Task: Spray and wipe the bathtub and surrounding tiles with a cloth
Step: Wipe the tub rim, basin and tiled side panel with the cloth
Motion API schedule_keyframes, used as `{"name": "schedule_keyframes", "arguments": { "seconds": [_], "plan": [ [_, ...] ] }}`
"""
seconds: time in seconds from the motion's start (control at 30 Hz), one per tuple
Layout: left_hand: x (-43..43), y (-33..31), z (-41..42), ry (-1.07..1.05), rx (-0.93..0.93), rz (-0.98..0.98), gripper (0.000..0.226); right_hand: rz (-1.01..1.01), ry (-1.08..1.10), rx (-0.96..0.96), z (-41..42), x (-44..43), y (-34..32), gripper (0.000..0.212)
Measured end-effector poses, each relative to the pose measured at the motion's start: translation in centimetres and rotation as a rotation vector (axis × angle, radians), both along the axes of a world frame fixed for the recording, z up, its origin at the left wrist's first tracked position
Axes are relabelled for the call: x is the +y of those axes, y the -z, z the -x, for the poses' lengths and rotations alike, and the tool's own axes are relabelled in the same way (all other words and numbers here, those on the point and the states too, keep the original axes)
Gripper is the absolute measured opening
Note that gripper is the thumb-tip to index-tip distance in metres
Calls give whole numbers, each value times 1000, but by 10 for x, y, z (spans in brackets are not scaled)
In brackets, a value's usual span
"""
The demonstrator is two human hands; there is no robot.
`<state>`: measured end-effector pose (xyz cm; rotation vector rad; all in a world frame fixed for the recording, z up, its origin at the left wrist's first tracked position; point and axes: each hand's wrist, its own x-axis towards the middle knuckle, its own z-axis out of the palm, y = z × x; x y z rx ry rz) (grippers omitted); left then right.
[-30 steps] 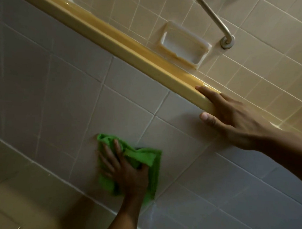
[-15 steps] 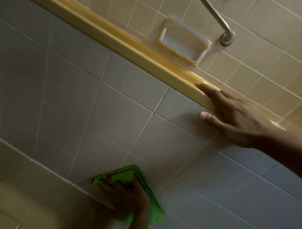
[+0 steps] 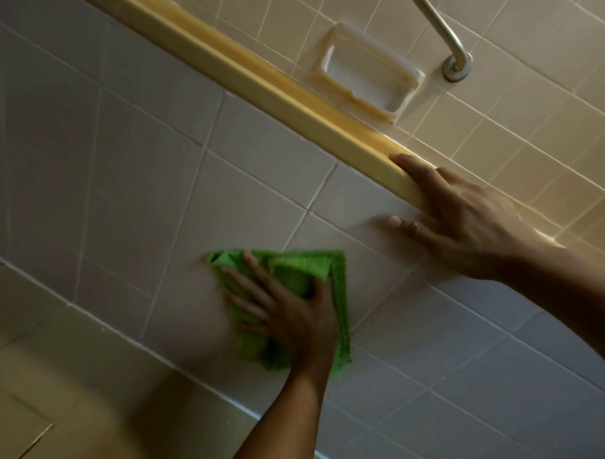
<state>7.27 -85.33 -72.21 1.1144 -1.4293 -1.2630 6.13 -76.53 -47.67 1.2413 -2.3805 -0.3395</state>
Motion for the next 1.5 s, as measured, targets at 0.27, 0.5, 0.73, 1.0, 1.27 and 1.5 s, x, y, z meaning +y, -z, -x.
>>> {"name": "schedule_keyframes", "arguments": {
  "seconds": [0.27, 0.5, 0.73, 1.0, 1.27, 1.5],
  "plan": [
    [-59, -102, -5, -60, 52, 112, 112, -18, -55, 64, 3, -2, 1, 79],
    [-104, -87, -7, -120, 16, 226, 111, -91, -131, 63, 6, -28, -6, 84],
    [-126, -15, -14, -141, 76, -76, 102, -114, -165, 87, 3, -78, -8, 88],
    [-123, 94, -17, -155, -21, -366, 100, -100, -139, 136, -3, -110, -4, 90],
    [-67, 84, -19, -13, -24, -480, 108, -61, -131, 39, -4, -107, -8, 77],
    [-43, -26, -8, 53, -8, -66, 120, -42, -117, -50, 0, -97, -12, 70]
  ]
}}
